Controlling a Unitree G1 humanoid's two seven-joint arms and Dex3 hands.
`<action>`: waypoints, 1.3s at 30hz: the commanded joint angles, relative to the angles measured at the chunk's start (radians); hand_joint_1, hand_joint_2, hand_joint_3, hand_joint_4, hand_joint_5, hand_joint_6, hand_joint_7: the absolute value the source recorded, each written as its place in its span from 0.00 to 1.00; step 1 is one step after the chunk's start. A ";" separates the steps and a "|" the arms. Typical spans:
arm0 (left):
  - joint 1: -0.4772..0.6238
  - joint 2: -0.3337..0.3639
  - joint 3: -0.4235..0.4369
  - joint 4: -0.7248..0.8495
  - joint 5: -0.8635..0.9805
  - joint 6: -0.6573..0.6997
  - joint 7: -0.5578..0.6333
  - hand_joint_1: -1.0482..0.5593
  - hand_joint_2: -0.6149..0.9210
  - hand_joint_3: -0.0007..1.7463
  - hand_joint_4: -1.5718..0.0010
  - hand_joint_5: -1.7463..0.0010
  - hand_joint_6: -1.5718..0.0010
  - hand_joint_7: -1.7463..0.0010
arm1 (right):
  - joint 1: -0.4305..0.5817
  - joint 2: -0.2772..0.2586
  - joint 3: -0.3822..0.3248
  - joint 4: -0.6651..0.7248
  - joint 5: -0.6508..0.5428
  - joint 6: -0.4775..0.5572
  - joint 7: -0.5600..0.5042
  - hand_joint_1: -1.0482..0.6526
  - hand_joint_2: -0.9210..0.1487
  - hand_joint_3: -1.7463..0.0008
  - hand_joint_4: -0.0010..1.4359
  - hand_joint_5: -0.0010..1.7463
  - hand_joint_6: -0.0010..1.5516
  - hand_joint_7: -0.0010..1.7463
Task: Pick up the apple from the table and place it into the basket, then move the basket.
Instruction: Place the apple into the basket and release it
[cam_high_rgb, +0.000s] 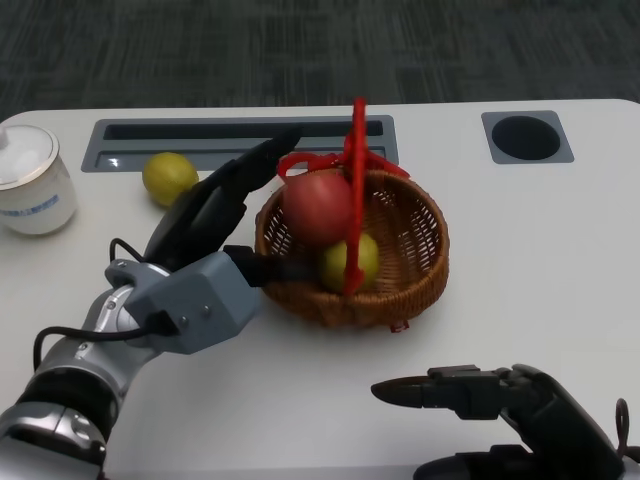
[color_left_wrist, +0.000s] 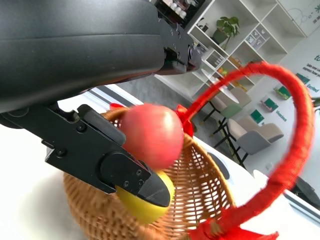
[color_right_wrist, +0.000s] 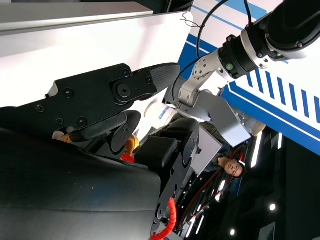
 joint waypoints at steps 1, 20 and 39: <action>-0.020 0.026 0.006 -0.025 -0.009 -0.020 -0.001 0.17 0.92 0.01 0.98 0.99 0.97 0.99 | -0.018 -0.027 -0.014 -0.005 0.017 -0.016 -0.002 0.33 0.00 0.98 0.58 0.00 0.50 0.00; 0.229 0.106 0.061 -0.283 -0.165 -0.195 -0.150 0.25 0.91 0.00 0.85 0.98 0.86 0.99 | -0.276 -0.216 -0.123 0.007 -0.007 -0.062 0.010 0.33 0.00 0.96 0.56 0.00 0.47 0.00; 0.440 0.136 0.149 -0.453 -0.225 -0.191 -0.208 0.23 0.89 0.00 0.70 0.98 0.73 0.98 | -0.631 -0.178 -0.051 0.407 -0.196 -0.088 0.003 0.31 0.06 1.00 0.58 0.01 0.51 0.01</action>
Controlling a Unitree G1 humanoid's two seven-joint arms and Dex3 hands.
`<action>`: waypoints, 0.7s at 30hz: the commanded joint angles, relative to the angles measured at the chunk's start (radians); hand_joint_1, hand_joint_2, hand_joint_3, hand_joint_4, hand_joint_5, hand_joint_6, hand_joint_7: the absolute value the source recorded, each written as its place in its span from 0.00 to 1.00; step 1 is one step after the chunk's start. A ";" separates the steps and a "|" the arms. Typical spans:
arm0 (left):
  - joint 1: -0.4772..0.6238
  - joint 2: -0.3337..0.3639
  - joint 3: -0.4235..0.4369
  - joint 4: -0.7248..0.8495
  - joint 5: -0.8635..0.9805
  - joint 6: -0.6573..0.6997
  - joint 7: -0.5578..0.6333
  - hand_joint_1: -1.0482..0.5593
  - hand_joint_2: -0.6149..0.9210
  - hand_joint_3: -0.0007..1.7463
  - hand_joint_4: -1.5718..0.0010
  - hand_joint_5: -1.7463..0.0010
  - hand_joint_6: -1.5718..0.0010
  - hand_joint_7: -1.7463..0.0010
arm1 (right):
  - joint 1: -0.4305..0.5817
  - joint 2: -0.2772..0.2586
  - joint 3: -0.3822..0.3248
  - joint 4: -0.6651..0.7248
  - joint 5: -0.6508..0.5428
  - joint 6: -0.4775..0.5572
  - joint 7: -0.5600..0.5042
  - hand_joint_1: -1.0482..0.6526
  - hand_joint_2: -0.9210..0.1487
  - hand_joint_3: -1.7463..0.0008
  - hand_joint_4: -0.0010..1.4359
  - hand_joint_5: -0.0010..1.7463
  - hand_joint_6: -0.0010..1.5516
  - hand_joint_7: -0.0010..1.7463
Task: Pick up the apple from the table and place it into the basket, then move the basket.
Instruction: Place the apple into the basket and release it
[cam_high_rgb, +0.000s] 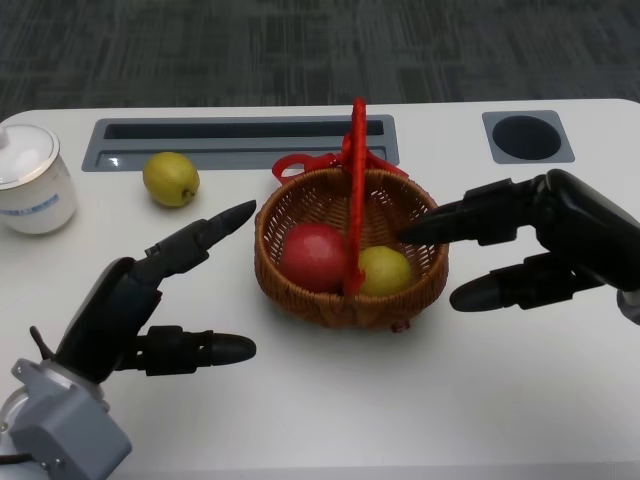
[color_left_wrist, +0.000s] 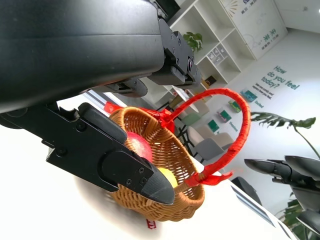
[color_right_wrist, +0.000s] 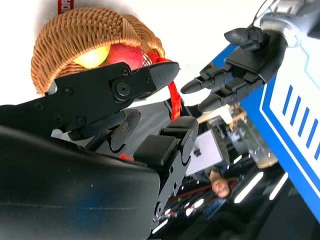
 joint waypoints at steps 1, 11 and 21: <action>0.017 0.016 0.021 -0.016 0.005 0.008 0.009 0.23 0.89 0.00 0.70 0.98 0.73 0.98 | -0.063 0.008 0.010 0.068 -0.061 0.001 -0.038 0.31 0.07 1.00 0.58 0.01 0.51 0.01; 0.045 0.009 0.042 -0.024 0.032 0.005 0.032 0.22 0.90 0.00 0.68 0.99 0.71 0.99 | -0.204 0.008 0.085 0.268 -0.322 0.026 -0.228 0.32 0.08 1.00 0.60 0.01 0.52 0.00; 0.057 0.002 0.048 -0.037 0.057 0.000 0.057 0.22 0.89 0.00 0.67 0.99 0.69 0.99 | -0.280 -0.003 0.222 0.378 -0.521 0.084 -0.410 0.29 0.04 1.00 0.62 0.01 0.53 0.01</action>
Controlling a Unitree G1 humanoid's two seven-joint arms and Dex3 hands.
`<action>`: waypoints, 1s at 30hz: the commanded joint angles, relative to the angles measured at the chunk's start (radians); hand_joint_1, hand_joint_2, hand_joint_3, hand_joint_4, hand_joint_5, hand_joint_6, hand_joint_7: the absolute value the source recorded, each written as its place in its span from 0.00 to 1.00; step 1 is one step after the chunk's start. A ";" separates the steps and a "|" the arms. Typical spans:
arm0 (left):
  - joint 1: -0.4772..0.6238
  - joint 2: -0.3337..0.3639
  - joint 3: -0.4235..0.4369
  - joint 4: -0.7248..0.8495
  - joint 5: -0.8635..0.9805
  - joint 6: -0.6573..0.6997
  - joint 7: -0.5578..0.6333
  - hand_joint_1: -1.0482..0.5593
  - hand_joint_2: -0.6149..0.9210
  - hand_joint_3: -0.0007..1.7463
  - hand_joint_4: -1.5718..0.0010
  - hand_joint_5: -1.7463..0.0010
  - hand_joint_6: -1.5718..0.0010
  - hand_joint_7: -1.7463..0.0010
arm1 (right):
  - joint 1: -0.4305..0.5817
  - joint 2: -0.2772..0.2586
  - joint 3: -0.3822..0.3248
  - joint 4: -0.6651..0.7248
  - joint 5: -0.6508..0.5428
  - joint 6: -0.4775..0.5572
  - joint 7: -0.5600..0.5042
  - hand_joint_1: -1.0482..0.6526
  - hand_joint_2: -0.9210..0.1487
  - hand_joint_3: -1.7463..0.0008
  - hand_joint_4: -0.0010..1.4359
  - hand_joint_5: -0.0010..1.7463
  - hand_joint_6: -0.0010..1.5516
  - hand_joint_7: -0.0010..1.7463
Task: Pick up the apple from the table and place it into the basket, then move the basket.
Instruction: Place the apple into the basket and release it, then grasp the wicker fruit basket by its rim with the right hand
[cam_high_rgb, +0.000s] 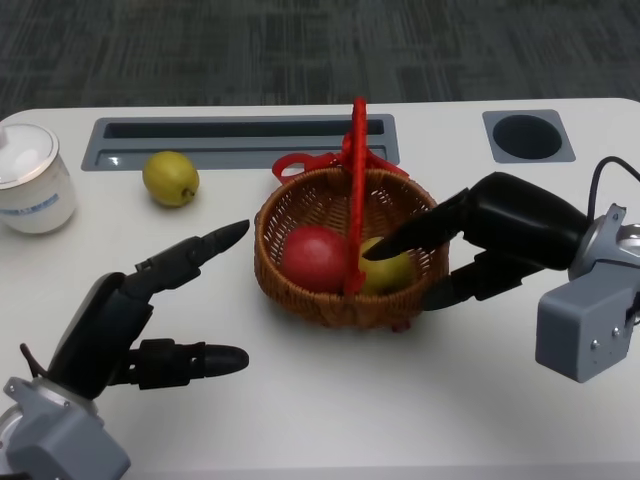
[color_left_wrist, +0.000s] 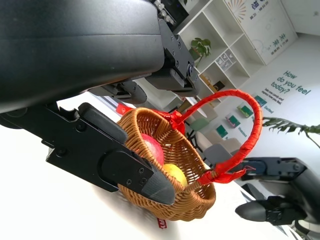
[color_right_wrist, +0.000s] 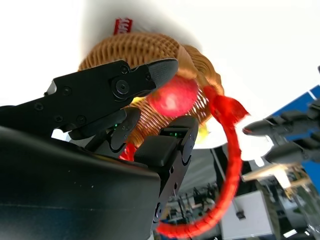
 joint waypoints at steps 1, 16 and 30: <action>0.011 0.009 0.010 -0.016 0.008 -0.001 0.019 0.22 0.89 0.00 0.67 0.99 0.69 0.99 | -0.033 -0.014 0.037 0.034 -0.034 0.015 -0.044 0.28 0.04 0.99 0.62 0.01 0.53 0.01; 0.013 -0.003 0.013 -0.025 0.004 -0.005 0.029 0.23 0.89 0.00 0.66 1.00 0.67 0.99 | -0.067 0.018 0.182 0.125 -0.124 0.093 -0.119 0.27 0.04 1.00 0.66 0.01 0.56 0.01; 0.050 -0.012 0.030 -0.079 0.012 -0.008 0.054 0.24 0.90 0.00 0.65 1.00 0.68 1.00 | -0.074 0.048 0.209 0.168 -0.094 0.229 -0.046 0.27 0.07 1.00 0.71 0.02 0.56 0.00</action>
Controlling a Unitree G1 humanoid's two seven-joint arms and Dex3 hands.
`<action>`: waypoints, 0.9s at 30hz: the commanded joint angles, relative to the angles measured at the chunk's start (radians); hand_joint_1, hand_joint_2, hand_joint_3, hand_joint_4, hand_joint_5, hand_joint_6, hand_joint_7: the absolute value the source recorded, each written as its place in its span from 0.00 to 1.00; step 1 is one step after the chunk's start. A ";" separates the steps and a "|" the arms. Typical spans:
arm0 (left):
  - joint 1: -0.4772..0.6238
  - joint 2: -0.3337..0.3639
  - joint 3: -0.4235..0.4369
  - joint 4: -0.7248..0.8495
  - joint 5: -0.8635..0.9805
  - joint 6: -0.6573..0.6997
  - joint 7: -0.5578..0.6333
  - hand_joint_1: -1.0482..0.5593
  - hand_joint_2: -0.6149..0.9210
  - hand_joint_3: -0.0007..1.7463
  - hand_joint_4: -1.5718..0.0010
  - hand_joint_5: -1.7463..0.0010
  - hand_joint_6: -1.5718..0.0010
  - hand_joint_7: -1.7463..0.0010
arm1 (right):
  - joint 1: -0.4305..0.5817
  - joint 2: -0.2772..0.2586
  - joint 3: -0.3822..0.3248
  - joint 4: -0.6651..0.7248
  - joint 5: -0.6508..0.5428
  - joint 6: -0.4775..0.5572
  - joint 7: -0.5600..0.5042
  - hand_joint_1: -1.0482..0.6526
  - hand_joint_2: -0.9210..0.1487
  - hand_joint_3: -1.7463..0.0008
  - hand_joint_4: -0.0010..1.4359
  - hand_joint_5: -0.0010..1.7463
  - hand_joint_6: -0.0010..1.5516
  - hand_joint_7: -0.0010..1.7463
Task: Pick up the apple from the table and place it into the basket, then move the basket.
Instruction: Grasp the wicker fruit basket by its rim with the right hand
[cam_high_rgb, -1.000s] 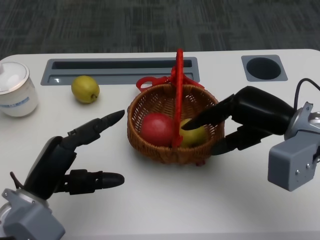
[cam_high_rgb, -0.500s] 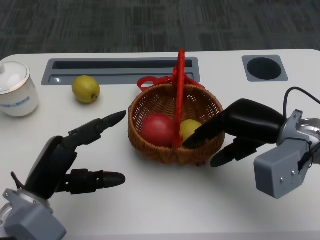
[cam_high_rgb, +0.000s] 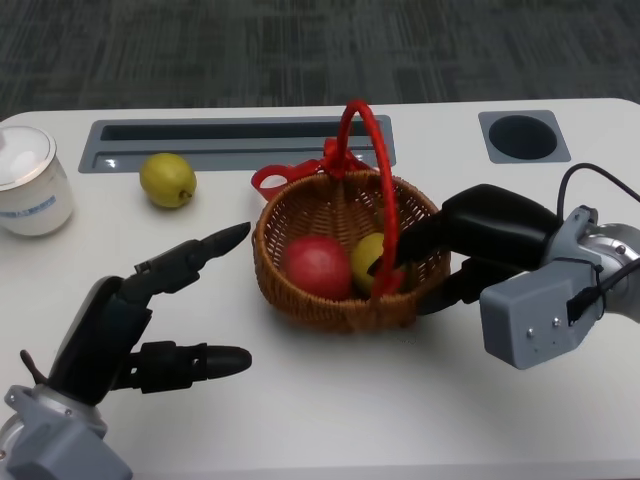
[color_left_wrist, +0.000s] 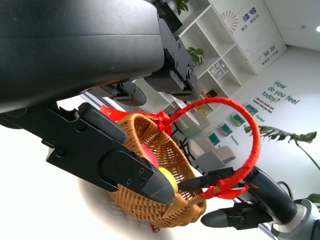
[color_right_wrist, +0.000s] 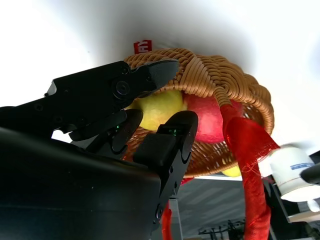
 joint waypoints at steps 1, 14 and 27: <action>0.016 0.005 0.014 -0.026 0.004 -0.002 0.022 0.24 0.90 0.00 0.65 1.00 0.68 1.00 | 0.020 0.003 0.032 0.028 -0.026 0.056 0.049 0.27 0.07 1.00 0.71 0.02 0.56 0.00; 0.017 -0.011 0.026 -0.050 -0.013 0.009 0.021 0.26 0.90 0.00 0.64 1.00 0.67 1.00 | -0.018 -0.029 0.204 0.000 -0.164 0.044 -0.031 0.26 0.05 1.00 0.71 0.02 0.56 0.01; 0.011 -0.008 0.035 -0.051 -0.017 0.004 0.024 0.28 0.91 0.00 0.63 1.00 0.66 1.00 | -0.117 -0.048 0.280 -0.140 -0.250 0.008 -0.004 0.48 0.12 1.00 0.63 0.35 0.67 0.01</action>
